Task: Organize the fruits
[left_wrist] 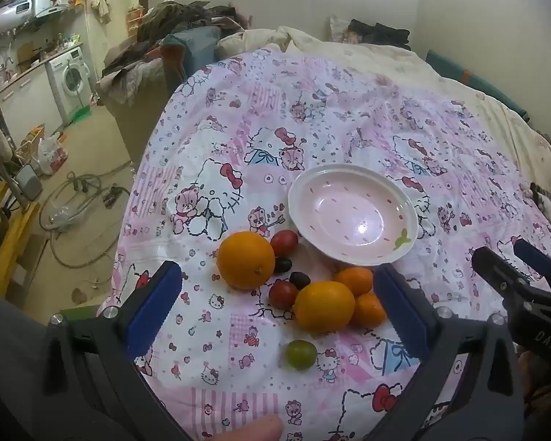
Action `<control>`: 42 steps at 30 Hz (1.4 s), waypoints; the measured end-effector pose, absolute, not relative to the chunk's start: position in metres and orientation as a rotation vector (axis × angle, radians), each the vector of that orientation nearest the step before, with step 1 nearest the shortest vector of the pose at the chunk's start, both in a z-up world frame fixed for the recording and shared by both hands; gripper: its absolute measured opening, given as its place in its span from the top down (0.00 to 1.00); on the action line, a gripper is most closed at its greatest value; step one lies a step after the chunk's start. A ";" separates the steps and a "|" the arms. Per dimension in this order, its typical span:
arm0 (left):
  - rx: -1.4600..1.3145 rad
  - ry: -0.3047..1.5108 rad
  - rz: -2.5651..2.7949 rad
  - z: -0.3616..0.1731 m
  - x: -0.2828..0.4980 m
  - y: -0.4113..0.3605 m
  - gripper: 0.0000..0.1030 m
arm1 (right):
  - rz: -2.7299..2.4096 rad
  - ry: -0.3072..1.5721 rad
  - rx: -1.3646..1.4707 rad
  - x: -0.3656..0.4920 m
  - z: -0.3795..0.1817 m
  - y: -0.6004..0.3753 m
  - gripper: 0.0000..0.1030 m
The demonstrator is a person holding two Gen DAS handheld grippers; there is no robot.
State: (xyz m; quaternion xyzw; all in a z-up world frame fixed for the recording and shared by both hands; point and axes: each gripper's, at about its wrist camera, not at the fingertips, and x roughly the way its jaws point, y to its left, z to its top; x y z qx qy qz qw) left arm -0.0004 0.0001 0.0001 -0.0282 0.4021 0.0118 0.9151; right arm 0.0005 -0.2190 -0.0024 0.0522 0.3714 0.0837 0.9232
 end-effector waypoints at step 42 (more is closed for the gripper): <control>-0.051 0.841 0.032 -0.003 0.000 0.001 0.00 | 0.166 0.766 0.099 0.000 -0.004 -0.218 0.00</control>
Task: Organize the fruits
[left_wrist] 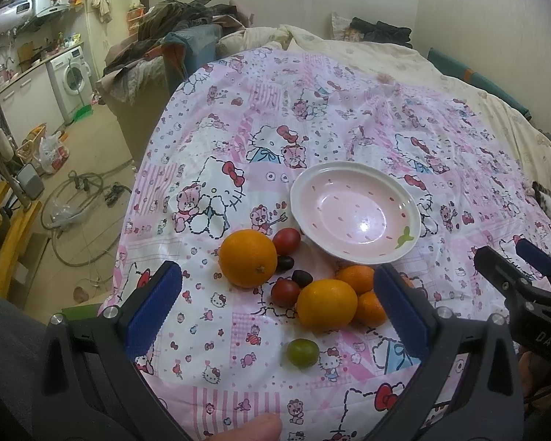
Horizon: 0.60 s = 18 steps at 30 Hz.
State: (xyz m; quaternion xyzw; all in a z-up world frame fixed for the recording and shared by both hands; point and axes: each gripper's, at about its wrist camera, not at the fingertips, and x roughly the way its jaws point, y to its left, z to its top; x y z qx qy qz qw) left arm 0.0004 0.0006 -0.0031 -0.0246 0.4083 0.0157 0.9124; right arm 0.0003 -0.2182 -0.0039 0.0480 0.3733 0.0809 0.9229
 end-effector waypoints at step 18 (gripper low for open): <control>-0.063 0.839 0.041 -0.002 0.000 0.004 0.00 | 0.163 0.780 0.093 0.003 -0.010 -0.216 0.00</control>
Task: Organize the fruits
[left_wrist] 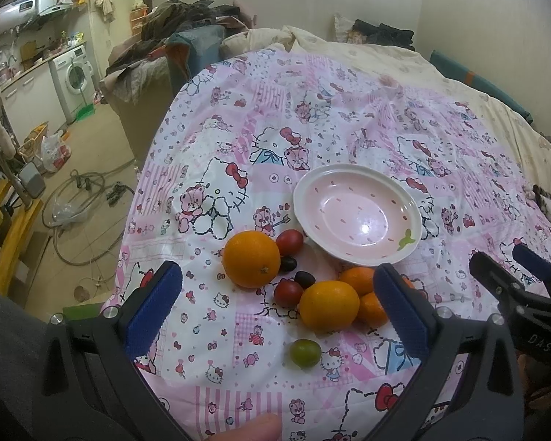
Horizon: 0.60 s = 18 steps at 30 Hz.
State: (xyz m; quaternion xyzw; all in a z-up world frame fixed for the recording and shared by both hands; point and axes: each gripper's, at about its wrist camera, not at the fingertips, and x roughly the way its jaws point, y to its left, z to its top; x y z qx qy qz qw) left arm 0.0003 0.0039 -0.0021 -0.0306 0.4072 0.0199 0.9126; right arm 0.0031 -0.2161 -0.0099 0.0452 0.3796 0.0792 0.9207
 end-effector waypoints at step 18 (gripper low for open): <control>-0.054 0.834 0.046 -0.002 -0.002 0.005 0.00 | 0.156 0.771 0.097 0.002 -0.008 -0.218 0.00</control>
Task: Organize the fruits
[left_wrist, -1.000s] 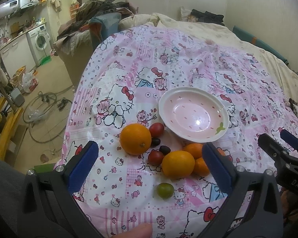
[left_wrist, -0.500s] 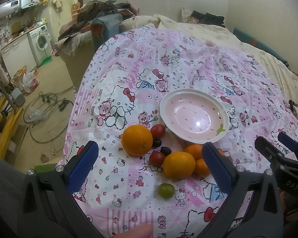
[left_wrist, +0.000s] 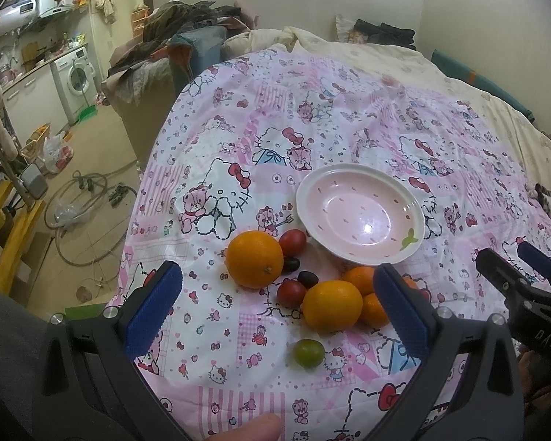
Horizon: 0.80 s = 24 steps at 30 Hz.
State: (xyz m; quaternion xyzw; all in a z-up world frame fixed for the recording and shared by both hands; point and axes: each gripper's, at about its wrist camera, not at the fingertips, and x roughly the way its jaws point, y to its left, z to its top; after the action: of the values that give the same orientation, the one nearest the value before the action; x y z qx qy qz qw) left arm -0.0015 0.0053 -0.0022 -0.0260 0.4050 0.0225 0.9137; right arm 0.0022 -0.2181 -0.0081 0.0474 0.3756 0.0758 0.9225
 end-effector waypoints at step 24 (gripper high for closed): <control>-0.046 0.840 0.045 -0.002 -0.004 0.004 0.00 | 0.156 0.775 0.099 0.003 -0.008 -0.219 0.00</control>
State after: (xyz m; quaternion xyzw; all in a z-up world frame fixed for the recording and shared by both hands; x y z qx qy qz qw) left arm -0.0042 0.0045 -0.0021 -0.0222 0.4079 0.0218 0.9125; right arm 0.0028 -0.2192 -0.0076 0.0483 0.3773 0.0759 0.9217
